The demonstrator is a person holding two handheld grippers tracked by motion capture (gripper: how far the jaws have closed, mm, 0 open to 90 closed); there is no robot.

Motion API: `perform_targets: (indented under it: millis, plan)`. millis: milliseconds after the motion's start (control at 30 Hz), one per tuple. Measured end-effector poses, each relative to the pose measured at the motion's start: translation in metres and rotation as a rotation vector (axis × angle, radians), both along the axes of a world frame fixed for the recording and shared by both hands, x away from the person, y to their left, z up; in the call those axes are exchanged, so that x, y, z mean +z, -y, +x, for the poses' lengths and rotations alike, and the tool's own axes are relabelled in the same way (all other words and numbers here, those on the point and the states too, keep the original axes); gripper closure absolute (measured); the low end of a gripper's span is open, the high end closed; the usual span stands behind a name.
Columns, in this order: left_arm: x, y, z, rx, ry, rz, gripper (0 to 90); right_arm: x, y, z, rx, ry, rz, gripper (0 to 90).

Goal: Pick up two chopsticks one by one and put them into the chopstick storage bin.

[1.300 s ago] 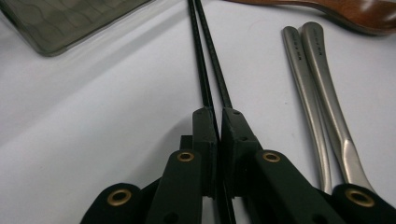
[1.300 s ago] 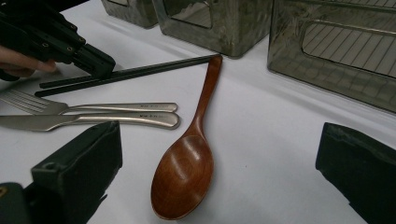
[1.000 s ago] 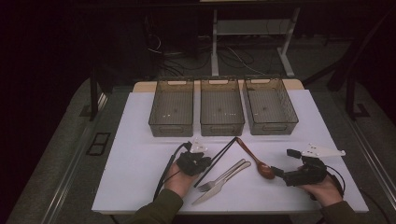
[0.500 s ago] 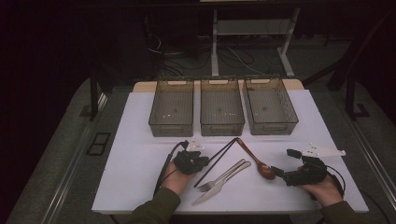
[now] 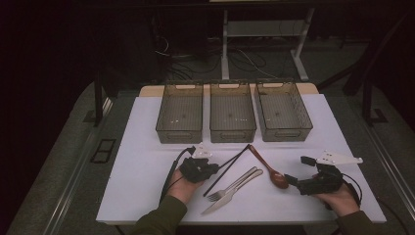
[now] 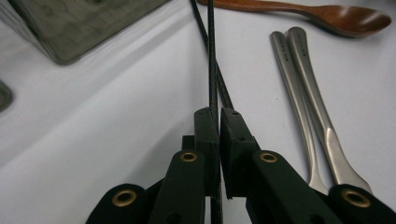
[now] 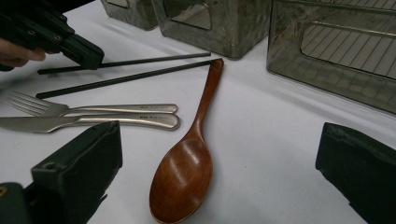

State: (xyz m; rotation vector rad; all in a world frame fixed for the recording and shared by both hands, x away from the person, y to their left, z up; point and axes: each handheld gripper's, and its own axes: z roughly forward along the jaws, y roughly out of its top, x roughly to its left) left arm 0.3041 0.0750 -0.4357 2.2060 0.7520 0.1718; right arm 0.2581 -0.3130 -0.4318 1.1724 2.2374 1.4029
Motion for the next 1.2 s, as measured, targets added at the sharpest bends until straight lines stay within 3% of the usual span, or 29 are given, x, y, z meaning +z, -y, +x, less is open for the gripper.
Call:
perform_targets:
  millis: [533, 867, 1200]
  plan:
    - [0.022, -0.011, -0.005, -0.066, -0.016, -0.012, 85.4, 0.0, 0.0, 0.0, -0.004, -0.002, 0.006, 0.0]
    - [0.04, -0.013, -0.006, -0.088, 0.004, -0.036, 85.4, 0.0, -0.001, 0.0, -0.001, 0.003, 0.01, 0.0]
    - [0.05, -0.016, -0.002, -0.085, -0.001, -0.051, 85.4, 0.0, -0.003, -0.001, 0.005, 0.005, 0.021, 0.0]
